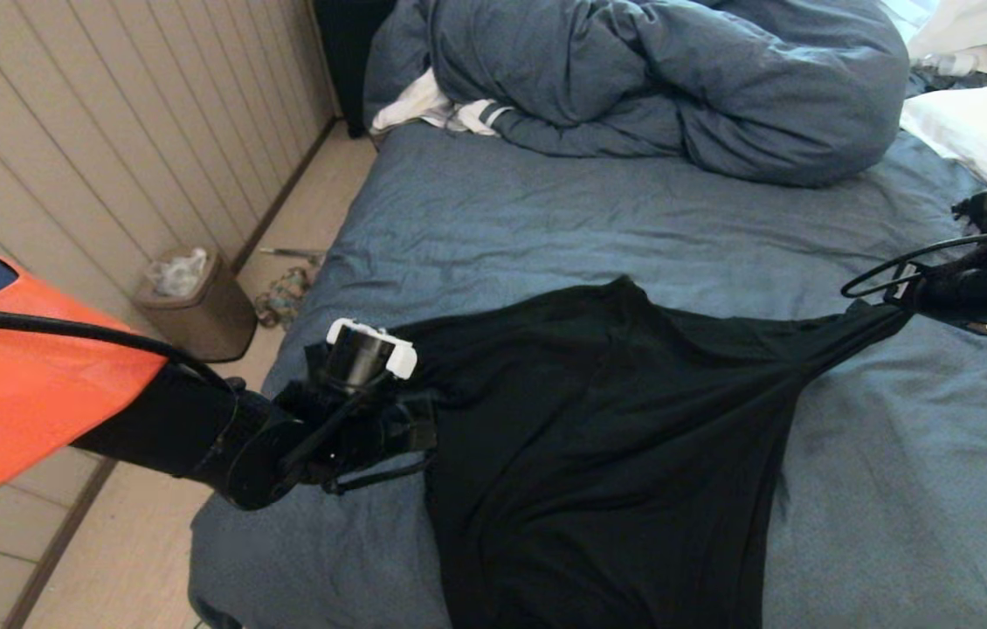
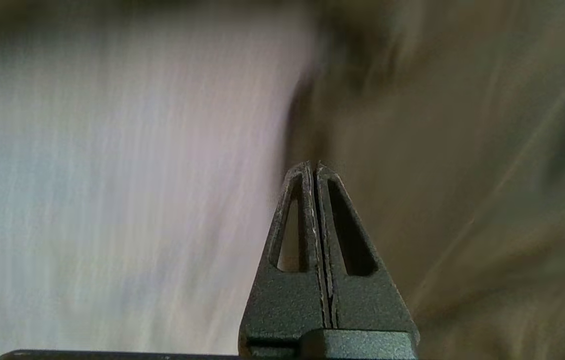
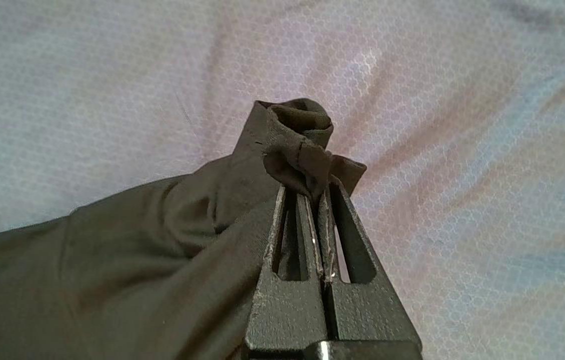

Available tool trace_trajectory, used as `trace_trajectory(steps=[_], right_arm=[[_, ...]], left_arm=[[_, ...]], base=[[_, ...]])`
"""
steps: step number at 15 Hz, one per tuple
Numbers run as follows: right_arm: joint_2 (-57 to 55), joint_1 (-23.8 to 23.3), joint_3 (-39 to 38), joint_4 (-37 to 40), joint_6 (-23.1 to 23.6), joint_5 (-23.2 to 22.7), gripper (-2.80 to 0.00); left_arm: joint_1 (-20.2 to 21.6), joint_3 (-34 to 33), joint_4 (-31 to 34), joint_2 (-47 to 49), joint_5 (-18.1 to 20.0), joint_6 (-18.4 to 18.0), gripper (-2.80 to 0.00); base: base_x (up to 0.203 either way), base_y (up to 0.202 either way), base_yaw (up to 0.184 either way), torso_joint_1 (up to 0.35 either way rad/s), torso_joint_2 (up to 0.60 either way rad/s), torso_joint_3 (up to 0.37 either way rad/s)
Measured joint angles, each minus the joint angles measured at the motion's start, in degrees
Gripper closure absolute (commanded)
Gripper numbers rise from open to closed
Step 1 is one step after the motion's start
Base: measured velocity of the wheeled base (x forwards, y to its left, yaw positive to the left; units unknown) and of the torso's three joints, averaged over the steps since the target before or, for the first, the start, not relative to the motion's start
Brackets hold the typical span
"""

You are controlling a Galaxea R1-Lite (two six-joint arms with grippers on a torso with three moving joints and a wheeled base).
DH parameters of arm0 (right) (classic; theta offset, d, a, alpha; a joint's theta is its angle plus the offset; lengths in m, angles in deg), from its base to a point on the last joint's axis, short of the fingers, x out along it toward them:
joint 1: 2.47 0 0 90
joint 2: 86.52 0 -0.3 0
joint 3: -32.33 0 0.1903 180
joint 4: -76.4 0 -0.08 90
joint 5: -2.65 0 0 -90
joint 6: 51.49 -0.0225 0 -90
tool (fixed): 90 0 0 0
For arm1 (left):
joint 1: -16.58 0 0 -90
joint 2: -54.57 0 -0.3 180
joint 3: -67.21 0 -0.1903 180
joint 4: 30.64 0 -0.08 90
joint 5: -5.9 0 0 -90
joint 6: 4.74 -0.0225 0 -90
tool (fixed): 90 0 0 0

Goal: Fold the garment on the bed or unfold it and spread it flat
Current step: Unford the black T-shirt

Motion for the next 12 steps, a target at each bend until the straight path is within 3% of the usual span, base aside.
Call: trace_trajectory(steps=[3, 4, 12], right_arm=[[0.26, 0.11, -0.64, -1.08, 0.17, -0.09, 0.00], [0.37, 0.19, -0.68, -1.07, 0.17, -0.20, 0.00], [-0.18, 0.47, -0.84, -1.16, 0.59, -1.08, 0.00]], left_arm=[[1.07, 10.22, 1.73, 5.61, -7.11, -2.52, 0.00], [1.78, 12.65, 1.95, 7.20, -7.90, -3.00, 0.00], [10.96, 22.86, 3.87, 14.65, -8.27, -6.10, 0.00]], base=[[0.000, 0.000, 0.000, 0.000, 0.00, 0.000], [0.000, 0.000, 0.000, 0.000, 0.00, 0.000], [0.000, 0.000, 0.000, 0.000, 0.00, 0.000]])
